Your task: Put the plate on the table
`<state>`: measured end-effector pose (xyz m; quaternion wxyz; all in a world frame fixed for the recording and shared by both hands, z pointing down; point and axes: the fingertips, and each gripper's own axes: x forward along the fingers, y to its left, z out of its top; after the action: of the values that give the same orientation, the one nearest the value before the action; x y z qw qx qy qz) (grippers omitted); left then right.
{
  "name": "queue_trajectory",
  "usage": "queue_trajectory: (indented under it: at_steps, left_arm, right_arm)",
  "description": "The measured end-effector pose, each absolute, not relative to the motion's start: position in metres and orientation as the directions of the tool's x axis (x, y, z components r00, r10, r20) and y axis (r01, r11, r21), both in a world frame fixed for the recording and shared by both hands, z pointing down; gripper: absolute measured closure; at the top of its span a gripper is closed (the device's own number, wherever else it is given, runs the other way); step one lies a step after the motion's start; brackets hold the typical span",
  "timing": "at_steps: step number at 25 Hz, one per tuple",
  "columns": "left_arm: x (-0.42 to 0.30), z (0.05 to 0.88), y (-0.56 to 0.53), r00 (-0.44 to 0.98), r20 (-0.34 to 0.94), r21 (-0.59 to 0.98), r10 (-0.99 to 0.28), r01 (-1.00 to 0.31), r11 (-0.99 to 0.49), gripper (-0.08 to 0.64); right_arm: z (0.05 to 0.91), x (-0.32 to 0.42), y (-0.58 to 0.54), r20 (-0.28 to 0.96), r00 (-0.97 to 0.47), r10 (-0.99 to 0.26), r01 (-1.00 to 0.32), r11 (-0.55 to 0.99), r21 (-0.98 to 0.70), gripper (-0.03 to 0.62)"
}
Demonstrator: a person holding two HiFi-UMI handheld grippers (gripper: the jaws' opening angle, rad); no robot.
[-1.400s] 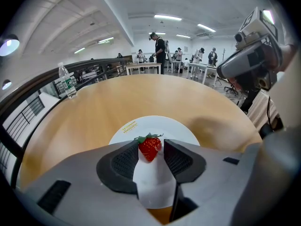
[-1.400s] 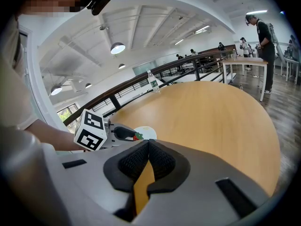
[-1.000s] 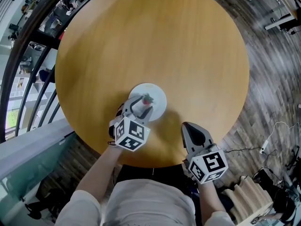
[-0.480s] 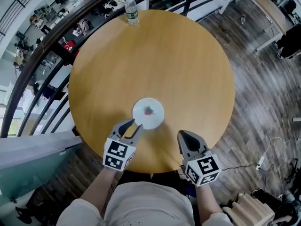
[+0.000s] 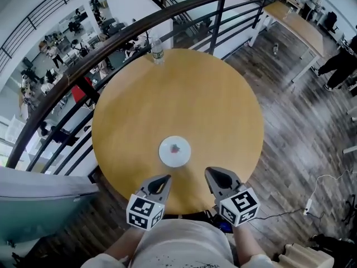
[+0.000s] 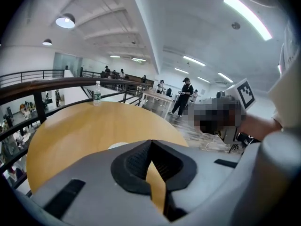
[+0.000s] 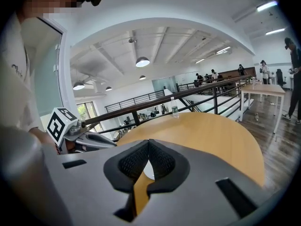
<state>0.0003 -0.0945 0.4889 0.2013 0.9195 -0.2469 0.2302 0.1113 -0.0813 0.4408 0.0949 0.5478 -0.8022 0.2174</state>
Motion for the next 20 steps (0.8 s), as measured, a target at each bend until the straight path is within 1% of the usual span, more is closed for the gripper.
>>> queue_trajectory:
  at_steps: [6, 12, 20]
  left_arm:
    - [-0.001, 0.471, -0.084, 0.777, 0.498, 0.171, -0.384, -0.522, -0.835, 0.537]
    - [-0.008, 0.457, -0.091, 0.776, 0.467, 0.197, -0.424, -0.559, -0.806, 0.535]
    - [-0.018, 0.457, -0.084, 0.759, 0.484, 0.166, -0.436, -0.569, -0.805, 0.535]
  right_arm:
    - [0.433, 0.104, -0.066, 0.387, -0.399, -0.831, -0.912, 0.313, -0.267, 0.572]
    - [0.428, 0.108, -0.063, 0.383, -0.401, -0.832, -0.911, 0.32, -0.258, 0.572]
    - [0.419, 0.1, -0.068, 0.359, -0.422, -0.833, -0.903, 0.349, -0.251, 0.572]
